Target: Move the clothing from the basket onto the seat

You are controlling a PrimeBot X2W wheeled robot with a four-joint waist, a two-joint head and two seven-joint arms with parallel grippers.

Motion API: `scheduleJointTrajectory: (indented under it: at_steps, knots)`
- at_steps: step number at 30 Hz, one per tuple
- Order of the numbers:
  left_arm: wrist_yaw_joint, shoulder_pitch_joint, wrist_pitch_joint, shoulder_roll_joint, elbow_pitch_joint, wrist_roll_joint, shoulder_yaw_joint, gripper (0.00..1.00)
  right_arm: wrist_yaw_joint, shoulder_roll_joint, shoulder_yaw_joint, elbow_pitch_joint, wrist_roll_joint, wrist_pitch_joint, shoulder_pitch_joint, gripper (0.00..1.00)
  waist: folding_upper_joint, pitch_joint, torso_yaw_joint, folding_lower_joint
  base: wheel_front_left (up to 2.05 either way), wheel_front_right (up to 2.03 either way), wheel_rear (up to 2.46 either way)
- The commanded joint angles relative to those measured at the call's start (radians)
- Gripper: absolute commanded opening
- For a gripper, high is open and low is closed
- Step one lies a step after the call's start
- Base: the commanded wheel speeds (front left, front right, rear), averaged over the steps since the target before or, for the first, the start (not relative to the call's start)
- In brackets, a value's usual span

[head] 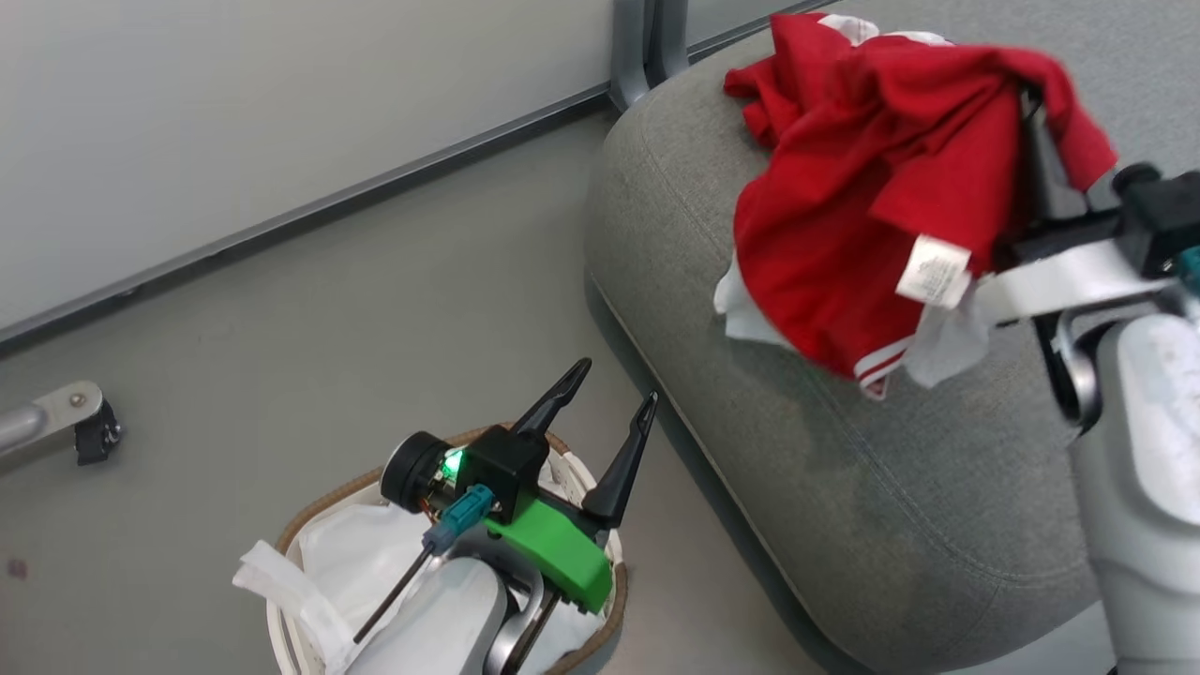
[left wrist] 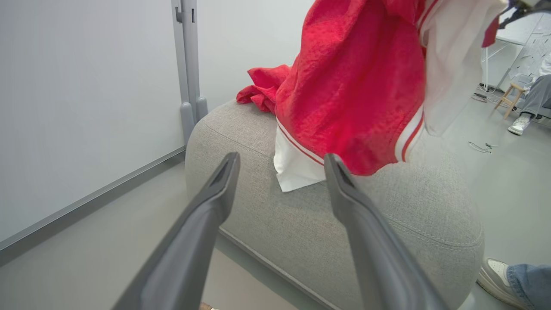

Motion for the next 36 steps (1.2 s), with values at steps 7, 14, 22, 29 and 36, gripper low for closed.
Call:
scheduleJointTrajectory:
  at_steps: [7, 14, 22, 29, 36]
  knots:
    - [-0.002, -0.101, -0.001, 0.035, -0.030, 0.024, -0.029, 1.00, -0.001, -0.146, -0.112, 0.034, -0.012, -0.002, -0.261, 0.00, -0.0001, 0.214, 0.136, 0.0000, 0.00, 0.00, 0.00]
    - [-0.002, -0.178, -0.001, 0.059, -0.049, 0.042, -0.053, 1.00, -0.001, -0.258, -0.228, 0.109, -0.029, -0.001, -0.463, 0.00, -0.0001, 0.362, 0.211, 0.0000, 0.00, 0.00, 0.00]
    - [-0.002, -0.221, -0.001, 0.065, -0.066, 0.064, -0.036, 1.00, -0.001, -0.232, -0.293, 0.222, -0.082, -0.001, -0.443, 0.00, -0.0001, 0.464, 0.244, 0.0000, 0.00, 0.00, 0.00]
    - [-0.002, -0.209, -0.001, 0.071, -0.065, 0.076, -0.022, 1.00, -0.001, -0.156, -0.332, 0.316, -0.126, -0.001, -0.336, 0.00, -0.0001, 0.478, 0.230, 0.0000, 0.00, 0.00, 0.00]
    - [-0.002, -0.187, -0.001, 0.079, -0.050, 0.073, -0.016, 1.00, -0.001, -0.123, -0.339, 0.318, -0.136, -0.001, -0.258, 0.00, -0.0001, 0.454, 0.206, 0.0000, 0.00, 0.00, 0.00]
